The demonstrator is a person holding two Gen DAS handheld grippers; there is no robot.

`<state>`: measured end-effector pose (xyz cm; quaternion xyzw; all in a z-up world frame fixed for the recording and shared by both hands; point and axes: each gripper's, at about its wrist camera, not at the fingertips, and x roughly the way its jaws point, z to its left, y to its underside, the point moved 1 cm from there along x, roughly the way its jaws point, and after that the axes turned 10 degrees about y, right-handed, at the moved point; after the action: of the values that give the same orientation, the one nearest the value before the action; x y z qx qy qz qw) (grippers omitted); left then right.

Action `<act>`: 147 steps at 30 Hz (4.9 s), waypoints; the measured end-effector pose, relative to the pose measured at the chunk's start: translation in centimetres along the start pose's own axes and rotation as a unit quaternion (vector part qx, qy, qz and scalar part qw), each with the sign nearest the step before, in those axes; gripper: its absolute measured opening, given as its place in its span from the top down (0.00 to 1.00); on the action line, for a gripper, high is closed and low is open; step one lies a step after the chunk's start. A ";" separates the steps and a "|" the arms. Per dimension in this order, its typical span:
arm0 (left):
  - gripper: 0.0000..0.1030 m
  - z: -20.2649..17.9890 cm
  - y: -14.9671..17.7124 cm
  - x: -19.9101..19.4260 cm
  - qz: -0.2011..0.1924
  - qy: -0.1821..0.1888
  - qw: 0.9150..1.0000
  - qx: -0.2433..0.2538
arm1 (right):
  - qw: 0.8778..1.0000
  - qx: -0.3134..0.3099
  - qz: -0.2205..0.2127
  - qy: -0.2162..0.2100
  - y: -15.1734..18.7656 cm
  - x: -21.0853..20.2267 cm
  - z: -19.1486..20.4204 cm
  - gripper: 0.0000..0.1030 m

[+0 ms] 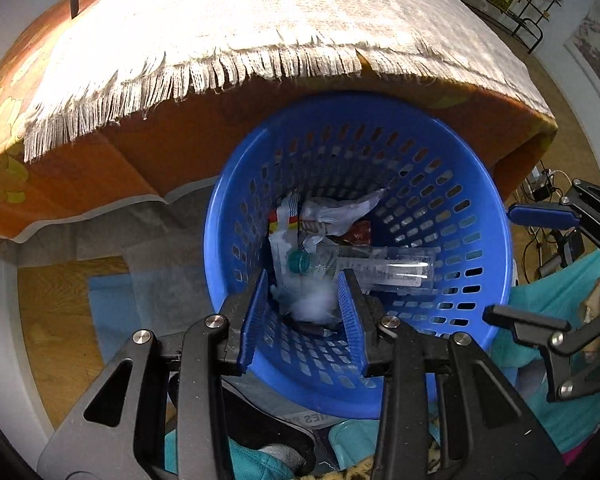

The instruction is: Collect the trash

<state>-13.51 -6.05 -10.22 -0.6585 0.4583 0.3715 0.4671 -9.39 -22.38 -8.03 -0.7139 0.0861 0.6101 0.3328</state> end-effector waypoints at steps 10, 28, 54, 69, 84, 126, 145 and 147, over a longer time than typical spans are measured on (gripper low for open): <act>0.47 0.5 -0.7 -0.7 -0.014 -0.006 1.000 -0.011 | 1.000 0.002 0.007 0.015 0.1 0.5 -0.2 0.13; 0.39 0.0 -4.1 -3.7 -0.069 -0.004 0.997 -0.020 | 0.998 0.044 -0.015 0.044 -2.3 -1.3 -2.9 0.13; 0.21 0.0 -16.5 -11.9 -0.225 -0.025 0.974 0.005 | 0.982 0.092 -0.127 0.101 -11.4 -6.7 -11.9 0.00; 0.20 1.3 -19.1 -9.9 -0.233 -0.022 0.972 -0.004 | 0.970 0.138 -0.157 0.122 -14.5 -5.4 -16.1 0.00; 0.01 1.6 -19.2 -10.5 -0.257 -0.046 0.965 -0.010 | 0.964 0.157 -0.169 0.131 -15.6 -5.1 -16.9 0.00; 0.01 1.3 -19.0 -10.4 -0.251 -0.044 0.967 -0.010 | 0.960 0.161 -0.174 0.148 -15.1 -5.6 -17.2 0.00; 0.01 1.3 -19.1 -9.9 -0.239 -0.050 0.970 -0.016 | 0.961 0.160 -0.171 0.150 -14.9 -5.3 -17.1 0.00; 0.01 1.4 -19.1 -9.9 -0.238 -0.051 0.970 -0.015 | 0.961 0.161 -0.171 0.150 -14.9 -5.3 -17.1 0.00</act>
<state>1.59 0.55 3.75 -0.7358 0.2584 0.2892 0.5551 11.13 -22.45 3.00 -0.7383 0.1083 0.4084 0.5257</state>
